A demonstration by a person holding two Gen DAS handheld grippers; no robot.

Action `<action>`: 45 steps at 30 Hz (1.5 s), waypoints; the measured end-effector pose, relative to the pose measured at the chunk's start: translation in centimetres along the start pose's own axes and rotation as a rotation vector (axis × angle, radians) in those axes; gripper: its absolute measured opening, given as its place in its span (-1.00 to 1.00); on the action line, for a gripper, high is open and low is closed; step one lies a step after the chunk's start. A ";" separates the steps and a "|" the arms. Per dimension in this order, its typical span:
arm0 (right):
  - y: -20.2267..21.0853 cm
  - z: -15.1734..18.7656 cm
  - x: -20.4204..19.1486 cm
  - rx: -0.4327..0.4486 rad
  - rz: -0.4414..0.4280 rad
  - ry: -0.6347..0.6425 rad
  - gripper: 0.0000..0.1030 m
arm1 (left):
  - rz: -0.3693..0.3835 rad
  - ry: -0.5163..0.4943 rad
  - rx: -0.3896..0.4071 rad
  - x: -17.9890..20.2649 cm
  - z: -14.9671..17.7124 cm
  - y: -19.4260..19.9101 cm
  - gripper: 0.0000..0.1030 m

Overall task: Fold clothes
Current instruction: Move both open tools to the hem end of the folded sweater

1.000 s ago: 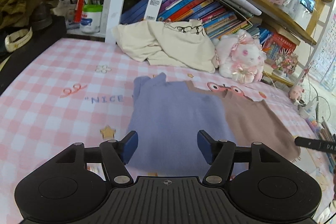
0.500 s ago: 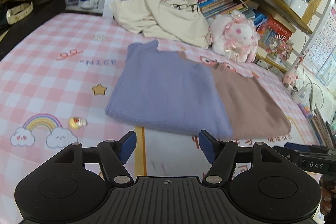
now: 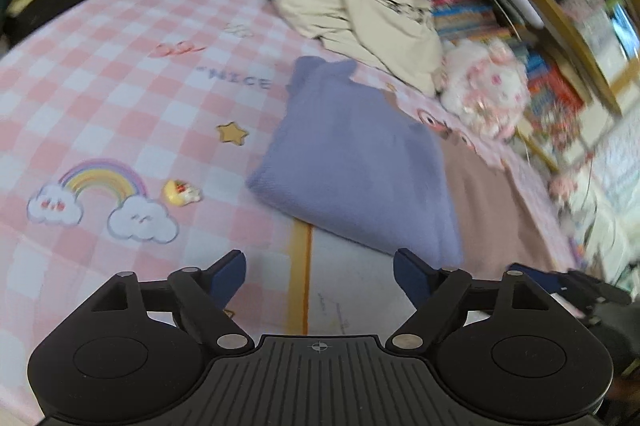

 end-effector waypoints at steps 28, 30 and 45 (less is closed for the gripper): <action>-7.9 -5.9 -9.3 0.036 -0.071 0.486 -0.79 | 0.205 0.534 0.016 -4.2 -1.1 -1.4 0.65; -7.2 -6.6 -8.6 0.063 -0.069 0.420 -0.82 | 0.224 0.528 0.019 -3.5 -1.5 -1.7 0.65; -4.9 -6.3 -6.1 0.061 -0.115 0.230 -0.26 | 0.287 0.580 0.074 -0.6 -3.8 -5.3 0.58</action>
Point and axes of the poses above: each gripper's, at about its wrist camera, not at the fingertips, and y roughly against the way its jaws point, x to its right, z to its underside, the point moved 10 cm from there along -y, roughly the way its jaws point, and after that the axes turned 1 degree about y, right-handed, at the moved point
